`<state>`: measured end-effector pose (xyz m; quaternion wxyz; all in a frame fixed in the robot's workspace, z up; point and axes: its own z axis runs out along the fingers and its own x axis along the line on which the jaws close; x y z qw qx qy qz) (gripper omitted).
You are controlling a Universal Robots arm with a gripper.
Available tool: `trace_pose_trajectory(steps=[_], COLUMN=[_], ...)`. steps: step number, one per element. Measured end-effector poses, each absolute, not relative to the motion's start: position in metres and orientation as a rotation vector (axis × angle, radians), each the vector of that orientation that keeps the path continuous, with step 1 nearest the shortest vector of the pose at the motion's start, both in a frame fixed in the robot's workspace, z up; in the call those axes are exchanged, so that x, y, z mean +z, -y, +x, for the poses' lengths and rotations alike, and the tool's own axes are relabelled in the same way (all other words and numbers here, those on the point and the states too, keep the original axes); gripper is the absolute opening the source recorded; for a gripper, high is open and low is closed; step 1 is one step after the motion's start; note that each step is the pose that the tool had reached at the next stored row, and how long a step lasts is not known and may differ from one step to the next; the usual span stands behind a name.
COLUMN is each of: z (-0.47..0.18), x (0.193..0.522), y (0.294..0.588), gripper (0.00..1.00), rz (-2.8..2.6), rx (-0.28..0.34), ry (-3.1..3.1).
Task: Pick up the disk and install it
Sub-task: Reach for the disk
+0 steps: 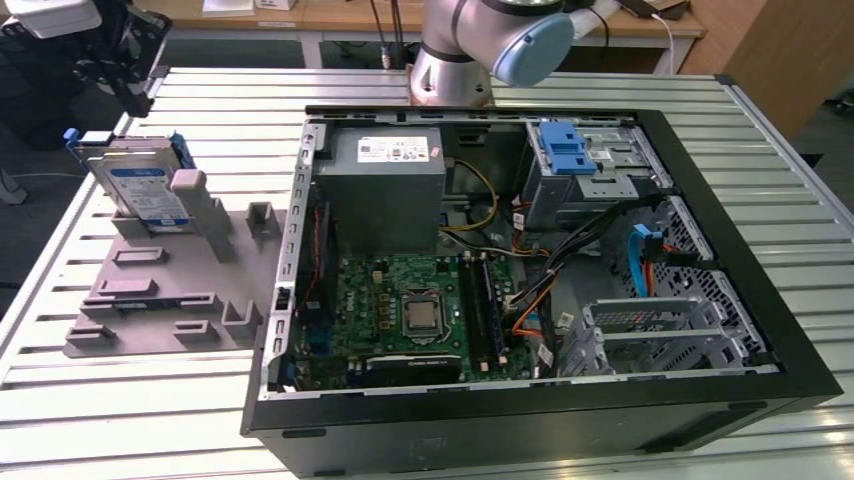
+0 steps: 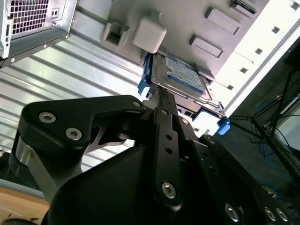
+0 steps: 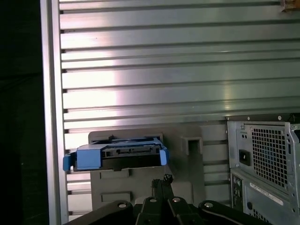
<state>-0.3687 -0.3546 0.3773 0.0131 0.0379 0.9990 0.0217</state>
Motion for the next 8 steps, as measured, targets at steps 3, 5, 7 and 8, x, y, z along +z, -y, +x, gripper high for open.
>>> trace_pose_trajectory(steps=[3, 5, 7, 8], z=[-0.3704, -0.3716, -0.3728, -0.3733], x=[0.3773, 0.3772, 0.3772, 0.3772], y=[0.3540, 0.3536, 0.3532, 0.3530], gripper=[0.11, 0.11, 0.11, 0.11], rz=[0.118, 0.118, 0.118, 0.118], rx=[0.068, 0.068, 0.067, 0.067], ry=[-3.112, -3.112, -3.112, -3.112])
